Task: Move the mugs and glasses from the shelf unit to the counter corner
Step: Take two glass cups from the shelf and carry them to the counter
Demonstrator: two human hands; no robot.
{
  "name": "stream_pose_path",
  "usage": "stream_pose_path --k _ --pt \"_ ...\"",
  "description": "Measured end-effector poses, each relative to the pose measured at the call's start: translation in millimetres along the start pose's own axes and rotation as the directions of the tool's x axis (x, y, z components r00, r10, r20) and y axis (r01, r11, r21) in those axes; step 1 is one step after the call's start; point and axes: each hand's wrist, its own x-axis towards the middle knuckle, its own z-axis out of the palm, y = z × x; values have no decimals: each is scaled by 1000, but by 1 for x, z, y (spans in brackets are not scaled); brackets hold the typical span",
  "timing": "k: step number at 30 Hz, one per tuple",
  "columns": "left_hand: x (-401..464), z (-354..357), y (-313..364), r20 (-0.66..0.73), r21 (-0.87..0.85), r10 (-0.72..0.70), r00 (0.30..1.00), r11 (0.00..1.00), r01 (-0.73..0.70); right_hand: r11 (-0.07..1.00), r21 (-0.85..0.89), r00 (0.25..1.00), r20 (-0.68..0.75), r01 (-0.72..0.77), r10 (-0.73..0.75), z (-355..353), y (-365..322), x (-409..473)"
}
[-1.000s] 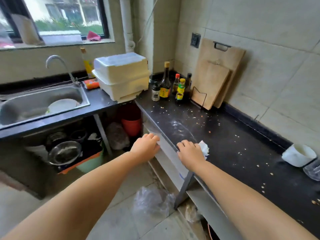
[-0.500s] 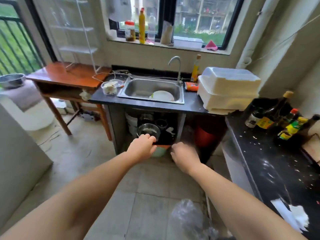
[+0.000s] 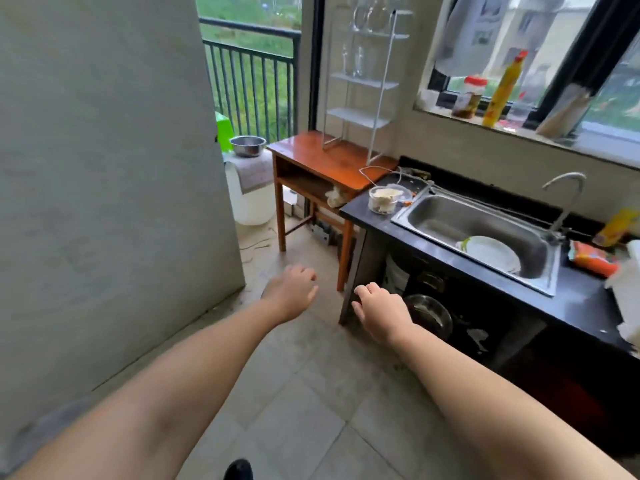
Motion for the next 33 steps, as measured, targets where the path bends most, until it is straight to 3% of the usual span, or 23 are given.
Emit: stream_pose_path --k 6,13,17,24,33 --pt "64 -33 -82 -25 14 -30 999 999 30 996 19 994 -69 83 -82 -12 -49 107" --pt "155 -86 -169 -23 38 54 998 998 -54 998 70 992 -128 5 4 -32 -92 238" --pt "206 -104 -203 -40 -2 21 999 1000 -21 997 83 988 -155 0 13 -46 -102 300" --pt "316 -116 -229 -68 -105 3 998 994 -10 998 49 985 -168 -41 49 -56 -77 417" --pt "509 -150 -255 -137 -91 -2 991 996 -11 1000 0 985 -170 -27 26 -82 -12 599"
